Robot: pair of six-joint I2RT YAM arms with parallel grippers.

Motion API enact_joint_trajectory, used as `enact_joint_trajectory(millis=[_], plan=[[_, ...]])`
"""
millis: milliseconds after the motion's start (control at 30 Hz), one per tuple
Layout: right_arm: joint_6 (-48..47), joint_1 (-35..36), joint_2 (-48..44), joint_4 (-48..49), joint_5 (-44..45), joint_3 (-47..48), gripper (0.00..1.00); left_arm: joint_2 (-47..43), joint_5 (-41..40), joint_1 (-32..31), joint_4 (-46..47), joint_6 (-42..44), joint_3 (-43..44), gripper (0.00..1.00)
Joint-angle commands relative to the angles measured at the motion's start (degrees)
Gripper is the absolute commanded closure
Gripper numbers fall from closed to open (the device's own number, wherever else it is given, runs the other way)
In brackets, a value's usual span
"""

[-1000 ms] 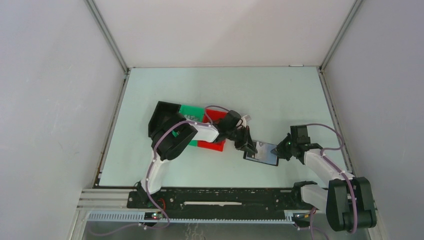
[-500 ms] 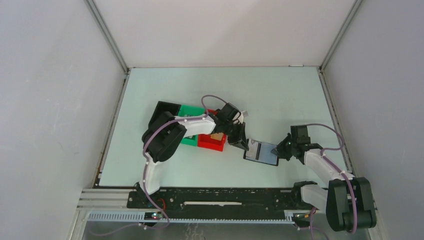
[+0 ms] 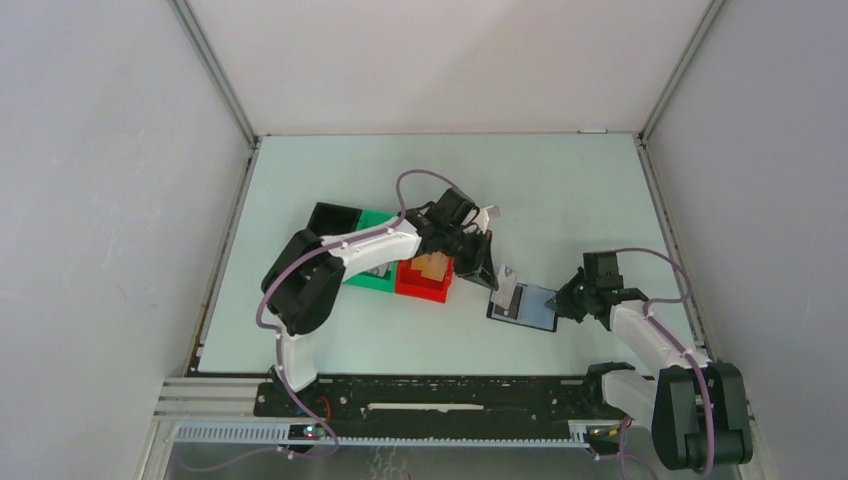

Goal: Take the credit cards out of the card holder
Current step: Place the credit card in the storage box.

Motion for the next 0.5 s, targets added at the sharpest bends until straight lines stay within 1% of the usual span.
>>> enact_joint_trajectory(millis=[0, 100, 267, 400, 467], plan=[[-1.7, -0.6, -0.4, -3.2, 2.4, 0.5, 0.92, -5.2, 3.9, 1.6, -3.6, 4.4, 4.5, 1.00], [-2.0, -0.7, -1.1, -3.5, 2.1, 0.9, 0.92, -7.5, 5.4, 4.2, -8.0, 8.9, 5.6, 1.00], [-3.1, -1.2, -1.8, -4.5, 1.7, 2.2, 0.91, -12.8, 4.2, 11.8, -21.7, 21.5, 8.6, 1.00], [-3.7, -1.5, -1.2, -4.5, 1.2, 3.1, 0.91, -16.5, 0.5, 19.2, -33.0, 31.7, 10.1, 1.00], [-4.1, -1.8, -0.8, -4.3, 0.6, 3.2, 0.91, -18.0, -1.5, 22.7, -37.3, 35.1, 10.1, 1.00]])
